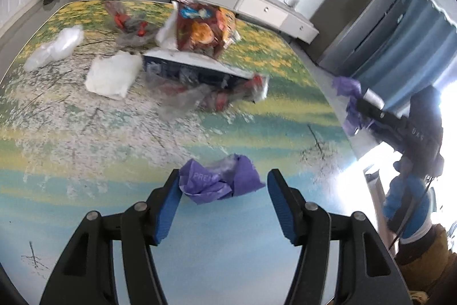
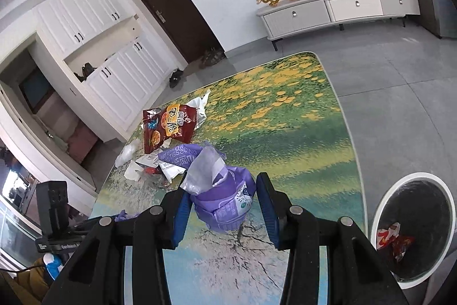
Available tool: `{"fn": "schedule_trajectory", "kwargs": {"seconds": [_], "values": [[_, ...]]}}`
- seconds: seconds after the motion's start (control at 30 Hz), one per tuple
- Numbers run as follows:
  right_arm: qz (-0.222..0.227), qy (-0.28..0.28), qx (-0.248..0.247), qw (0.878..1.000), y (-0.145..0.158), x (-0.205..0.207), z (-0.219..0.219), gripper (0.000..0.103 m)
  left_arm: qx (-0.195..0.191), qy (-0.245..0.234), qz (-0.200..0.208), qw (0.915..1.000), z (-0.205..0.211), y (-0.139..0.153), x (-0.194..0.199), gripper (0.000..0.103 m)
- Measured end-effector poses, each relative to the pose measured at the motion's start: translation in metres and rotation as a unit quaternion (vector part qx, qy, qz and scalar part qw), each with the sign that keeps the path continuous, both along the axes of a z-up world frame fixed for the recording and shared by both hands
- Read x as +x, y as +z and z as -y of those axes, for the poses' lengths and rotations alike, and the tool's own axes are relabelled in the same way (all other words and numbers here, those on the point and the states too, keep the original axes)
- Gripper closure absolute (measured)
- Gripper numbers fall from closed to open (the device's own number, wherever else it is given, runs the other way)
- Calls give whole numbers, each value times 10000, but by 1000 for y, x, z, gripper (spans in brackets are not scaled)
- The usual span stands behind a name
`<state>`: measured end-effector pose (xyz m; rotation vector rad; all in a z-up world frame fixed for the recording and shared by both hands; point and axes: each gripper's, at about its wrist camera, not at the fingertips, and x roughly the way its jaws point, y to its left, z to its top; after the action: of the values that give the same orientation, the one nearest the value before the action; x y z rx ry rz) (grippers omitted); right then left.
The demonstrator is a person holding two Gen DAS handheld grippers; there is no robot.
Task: Collect trash
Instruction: 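Carry both purple items to the bin and open both tools over it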
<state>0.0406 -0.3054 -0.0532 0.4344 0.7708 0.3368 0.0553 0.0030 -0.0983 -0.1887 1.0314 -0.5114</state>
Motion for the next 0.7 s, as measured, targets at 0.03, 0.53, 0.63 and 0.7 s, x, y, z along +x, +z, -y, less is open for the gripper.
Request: {"fn": "schedule_trajectory", "kwargs": {"seconds": [0.03, 0.53, 0.63, 0.7], "values": [[3, -19, -5, 10000, 0, -2, 2, 61, 119, -4, 33, 9999, 4, -1, -1, 44], [333, -648, -67, 9973, 8, -51, 76, 61, 249, 117, 77, 9996, 26, 19, 0, 81], [376, -944, -193, 9946, 7, -64, 103, 61, 146, -58, 102, 9998, 46, 34, 4, 81], [352, -1139, -219, 9926, 2, -72, 123, 61, 114, -249, 213, 9994, 67, 46, 5, 81]]}}
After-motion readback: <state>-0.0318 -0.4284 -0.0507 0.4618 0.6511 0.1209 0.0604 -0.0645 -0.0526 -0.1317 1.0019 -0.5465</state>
